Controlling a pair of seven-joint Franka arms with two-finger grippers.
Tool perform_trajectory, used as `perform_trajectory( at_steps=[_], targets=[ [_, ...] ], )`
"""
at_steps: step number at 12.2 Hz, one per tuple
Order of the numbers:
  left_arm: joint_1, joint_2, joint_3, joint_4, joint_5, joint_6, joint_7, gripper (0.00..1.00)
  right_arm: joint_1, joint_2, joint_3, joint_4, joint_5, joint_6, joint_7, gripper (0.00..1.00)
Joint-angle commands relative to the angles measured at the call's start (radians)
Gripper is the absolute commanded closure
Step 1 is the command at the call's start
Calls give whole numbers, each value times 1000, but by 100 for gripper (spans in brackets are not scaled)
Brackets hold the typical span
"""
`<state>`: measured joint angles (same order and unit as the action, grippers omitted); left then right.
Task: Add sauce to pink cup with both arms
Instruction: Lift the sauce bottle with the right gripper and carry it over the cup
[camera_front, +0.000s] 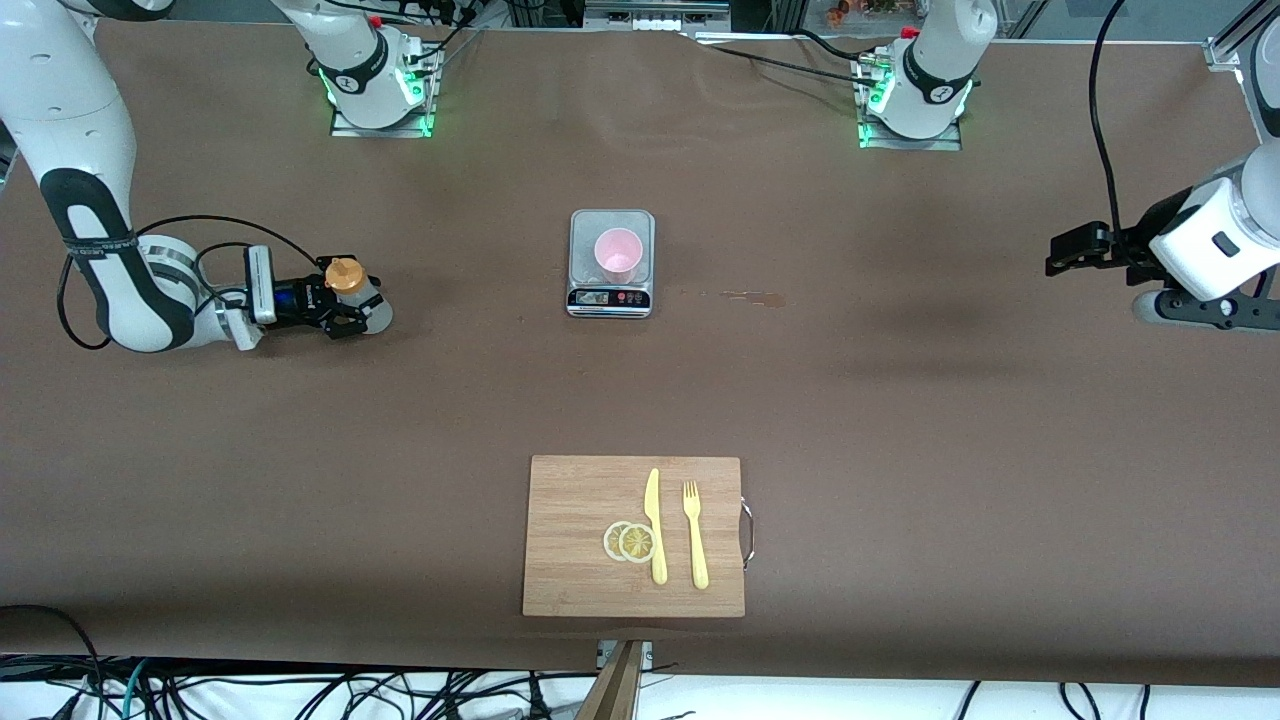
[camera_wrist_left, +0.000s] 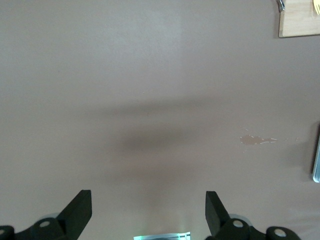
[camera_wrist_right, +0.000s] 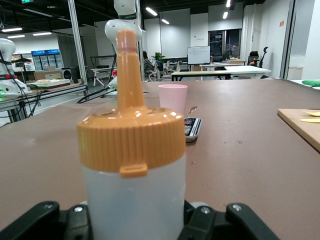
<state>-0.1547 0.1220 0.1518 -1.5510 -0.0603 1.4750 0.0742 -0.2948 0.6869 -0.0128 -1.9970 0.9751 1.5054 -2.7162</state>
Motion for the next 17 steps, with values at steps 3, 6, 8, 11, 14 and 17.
perform_trajectory(
  at_steps=[3, 6, 8, 11, 14, 17],
  targets=[
    [87, -16, -98, -15, 27, -15, 19, 0, 86, -234, -1, -16, -28, 77, 213, 100],
    [86, 2, -101, -4, 27, -19, 18, 0, 186, -380, -6, -23, -104, 140, 476, 100],
    [84, 2, -101, -4, 27, -19, 16, 0, 259, -464, -7, -23, -166, 191, 661, 100],
    [84, 4, -101, -3, 25, -19, 18, 0, 385, -556, -9, -22, -309, 254, 980, 100],
    [84, 5, -101, -1, 25, -18, 19, 0, 534, -607, -23, -22, -456, 298, 1266, 100],
    [84, 5, -101, -1, 25, -18, 19, 0, 649, -618, -23, -23, -576, 335, 1487, 100]
  ],
)
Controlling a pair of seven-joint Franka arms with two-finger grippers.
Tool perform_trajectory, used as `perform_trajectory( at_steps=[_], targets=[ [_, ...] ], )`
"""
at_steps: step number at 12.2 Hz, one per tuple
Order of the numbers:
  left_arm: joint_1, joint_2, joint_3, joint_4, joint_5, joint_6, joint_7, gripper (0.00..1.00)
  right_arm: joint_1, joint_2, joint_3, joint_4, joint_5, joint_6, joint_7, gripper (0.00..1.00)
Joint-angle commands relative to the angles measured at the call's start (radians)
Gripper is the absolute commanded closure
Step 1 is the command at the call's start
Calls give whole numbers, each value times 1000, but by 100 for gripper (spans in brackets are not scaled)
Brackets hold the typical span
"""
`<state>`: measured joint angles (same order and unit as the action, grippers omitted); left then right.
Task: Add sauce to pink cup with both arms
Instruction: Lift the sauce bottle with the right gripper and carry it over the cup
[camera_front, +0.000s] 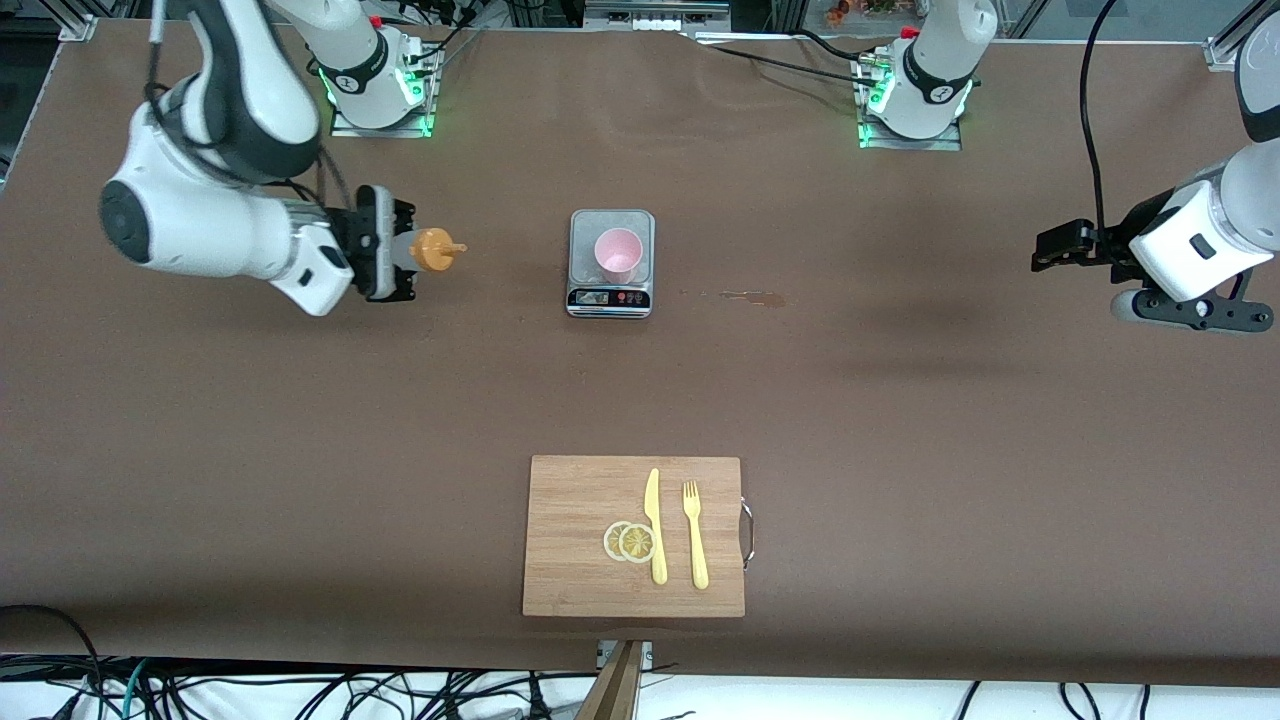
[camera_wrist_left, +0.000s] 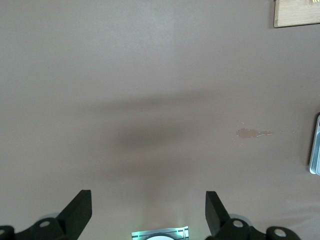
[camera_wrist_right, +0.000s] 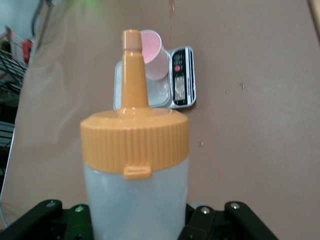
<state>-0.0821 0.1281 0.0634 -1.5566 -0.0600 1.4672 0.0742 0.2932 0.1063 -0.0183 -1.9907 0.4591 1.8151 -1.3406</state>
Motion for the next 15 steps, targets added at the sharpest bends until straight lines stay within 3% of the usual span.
perform_trajectory(
  at_steps=[1, 4, 8, 15],
  targets=[
    [12, -1, -13, 4, 25, -10, 19, 0, 101, -37, -15, -30, -106, 30, 194, 100],
    [13, -1, -13, 6, 26, -10, 19, 0, 210, -30, -5, -30, -216, 65, 412, 100],
    [12, 1, -13, 16, 26, -10, 19, 0, 277, 16, 93, -30, -368, 99, 683, 100],
    [21, 13, -7, 24, 26, -10, 22, 0, 414, 141, 109, 39, -523, 96, 935, 100]
  ],
)
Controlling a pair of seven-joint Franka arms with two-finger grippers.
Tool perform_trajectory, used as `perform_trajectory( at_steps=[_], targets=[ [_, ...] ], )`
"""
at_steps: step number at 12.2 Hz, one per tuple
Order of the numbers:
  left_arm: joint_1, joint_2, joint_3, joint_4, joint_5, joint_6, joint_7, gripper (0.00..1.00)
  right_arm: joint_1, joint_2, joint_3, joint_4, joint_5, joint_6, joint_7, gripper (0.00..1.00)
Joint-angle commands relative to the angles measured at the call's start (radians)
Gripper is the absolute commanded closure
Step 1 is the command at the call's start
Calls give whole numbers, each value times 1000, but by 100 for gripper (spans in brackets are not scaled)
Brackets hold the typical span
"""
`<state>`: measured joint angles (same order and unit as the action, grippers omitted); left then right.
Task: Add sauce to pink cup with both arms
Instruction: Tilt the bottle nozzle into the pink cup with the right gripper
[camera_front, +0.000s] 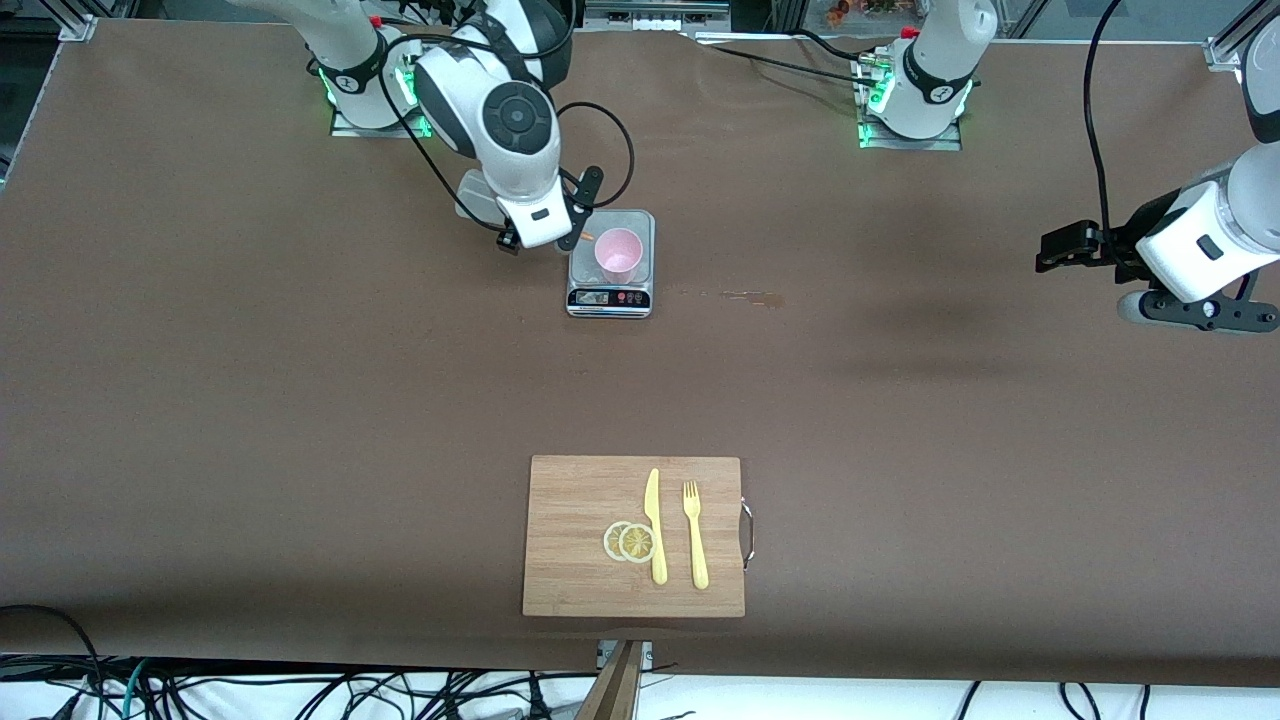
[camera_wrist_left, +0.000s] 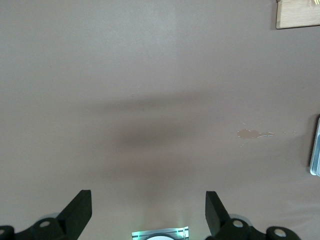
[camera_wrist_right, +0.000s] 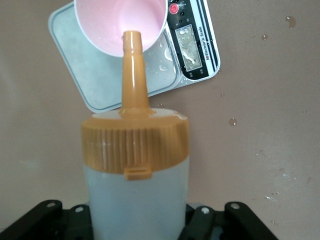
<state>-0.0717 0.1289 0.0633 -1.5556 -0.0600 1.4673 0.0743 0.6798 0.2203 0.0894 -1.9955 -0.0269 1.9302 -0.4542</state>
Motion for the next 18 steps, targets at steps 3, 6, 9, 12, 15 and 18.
perform_trajectory(
  at_steps=[3, 6, 9, 12, 15, 18],
  targets=[
    [10, 12, -7, 23, 25, -10, 21, 0, 56, 39, 1, 52, -80, -42, 66, 100],
    [10, 12, -7, 25, 25, -10, 21, 0, 83, 86, 1, 124, -126, -132, 85, 100],
    [10, 12, -7, 25, 25, -10, 22, 0, 99, 109, 1, 153, -146, -169, 106, 100],
    [9, 12, -7, 25, 25, -10, 22, 0, 100, 116, 1, 170, -156, -180, 100, 100],
    [9, 12, -7, 25, 25, -10, 22, 0, 98, 119, 1, 184, -156, -198, 92, 100],
    [10, 12, -7, 25, 25, -10, 24, 0, 89, 111, -3, 210, -154, -215, 66, 100]
  ],
)
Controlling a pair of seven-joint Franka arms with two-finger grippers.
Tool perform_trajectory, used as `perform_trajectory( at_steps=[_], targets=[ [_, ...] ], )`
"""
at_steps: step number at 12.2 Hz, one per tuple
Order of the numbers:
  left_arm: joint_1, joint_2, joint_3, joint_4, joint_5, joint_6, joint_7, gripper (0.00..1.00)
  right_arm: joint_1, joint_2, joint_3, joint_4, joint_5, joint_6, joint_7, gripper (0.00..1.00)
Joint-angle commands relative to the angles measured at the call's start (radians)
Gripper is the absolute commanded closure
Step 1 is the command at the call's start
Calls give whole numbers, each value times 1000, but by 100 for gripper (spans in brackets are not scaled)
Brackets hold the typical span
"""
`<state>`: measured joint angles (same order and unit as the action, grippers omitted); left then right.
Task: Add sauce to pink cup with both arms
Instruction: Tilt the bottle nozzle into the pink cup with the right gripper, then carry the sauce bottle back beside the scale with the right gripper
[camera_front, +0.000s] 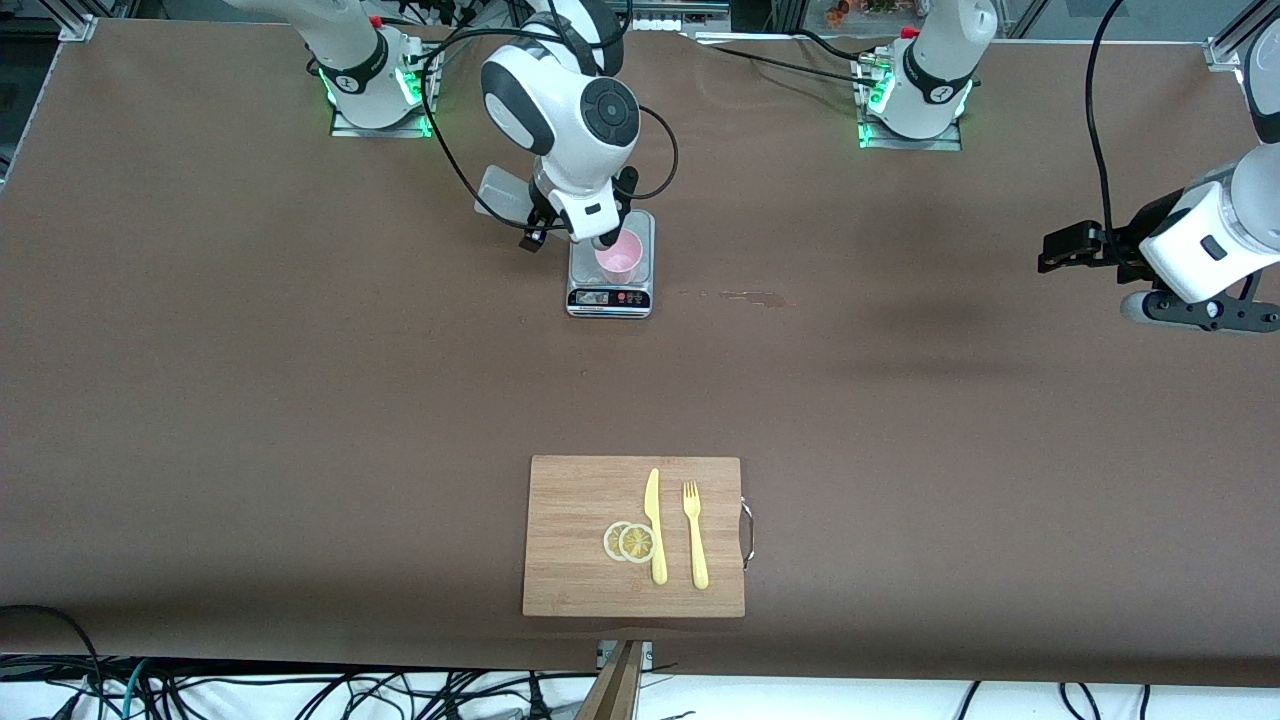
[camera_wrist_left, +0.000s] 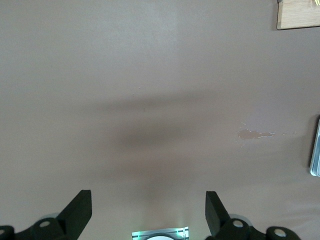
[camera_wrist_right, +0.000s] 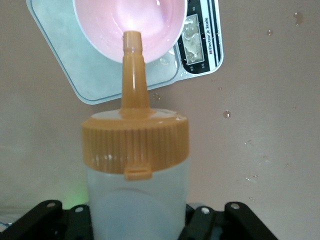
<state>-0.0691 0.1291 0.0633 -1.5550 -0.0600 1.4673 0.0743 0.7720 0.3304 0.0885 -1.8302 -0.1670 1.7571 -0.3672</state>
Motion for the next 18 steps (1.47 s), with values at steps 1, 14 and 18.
perform_trajectory(
  at_steps=[1, 14, 18],
  targets=[
    [8, 12, -7, 24, 25, -10, 24, 0, -11, -4, -6, 61, -8, -62, -47, 100],
    [8, 12, -7, 24, 25, -10, 22, 0, -434, -208, -10, 52, 277, -114, -680, 97],
    [8, 12, -7, 24, 25, -10, 24, 0, -665, -170, -9, 55, 420, -159, -1057, 96]
  ],
)
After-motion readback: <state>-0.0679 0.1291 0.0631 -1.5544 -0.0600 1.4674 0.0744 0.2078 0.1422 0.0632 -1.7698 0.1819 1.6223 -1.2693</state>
